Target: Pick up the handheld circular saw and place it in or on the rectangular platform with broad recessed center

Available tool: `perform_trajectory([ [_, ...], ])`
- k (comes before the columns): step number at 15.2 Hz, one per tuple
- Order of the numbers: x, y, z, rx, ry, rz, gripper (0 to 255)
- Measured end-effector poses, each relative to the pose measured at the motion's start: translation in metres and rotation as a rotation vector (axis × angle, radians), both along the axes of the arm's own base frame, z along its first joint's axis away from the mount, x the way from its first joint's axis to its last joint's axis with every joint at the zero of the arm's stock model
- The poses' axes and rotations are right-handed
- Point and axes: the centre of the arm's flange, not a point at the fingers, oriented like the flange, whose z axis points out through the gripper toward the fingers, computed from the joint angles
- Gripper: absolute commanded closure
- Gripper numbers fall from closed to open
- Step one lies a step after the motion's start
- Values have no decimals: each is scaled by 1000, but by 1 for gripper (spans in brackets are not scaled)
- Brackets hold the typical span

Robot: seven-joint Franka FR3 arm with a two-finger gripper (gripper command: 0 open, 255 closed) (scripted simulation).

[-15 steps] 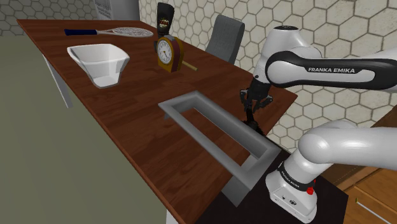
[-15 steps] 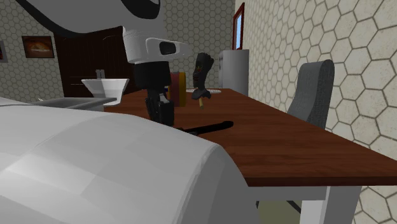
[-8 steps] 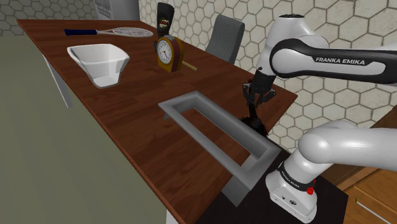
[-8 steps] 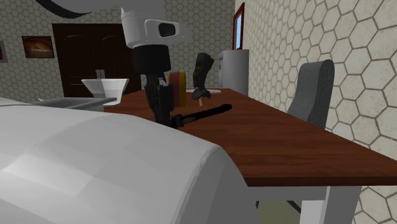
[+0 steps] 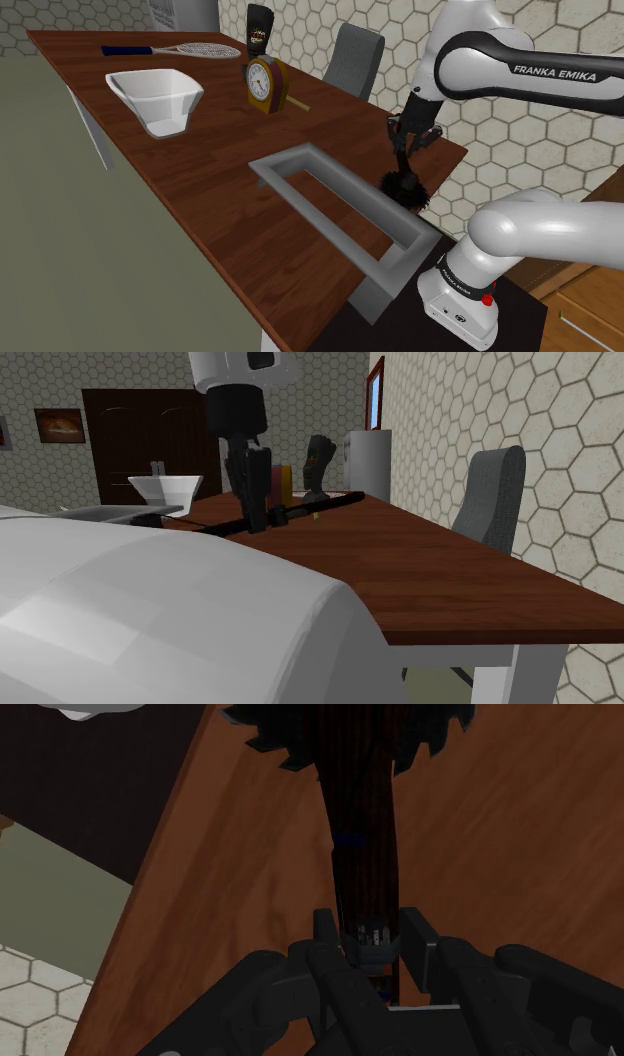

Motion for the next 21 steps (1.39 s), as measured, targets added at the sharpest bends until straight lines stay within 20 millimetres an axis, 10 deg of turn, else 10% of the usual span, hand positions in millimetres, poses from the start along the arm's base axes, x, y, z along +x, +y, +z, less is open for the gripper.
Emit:
perform_trajectory([
  [18, -1, 0, 94, 0, 0, 0, 255],
  [21, -2, 27, 99, 0, 0, 0, 255],
])
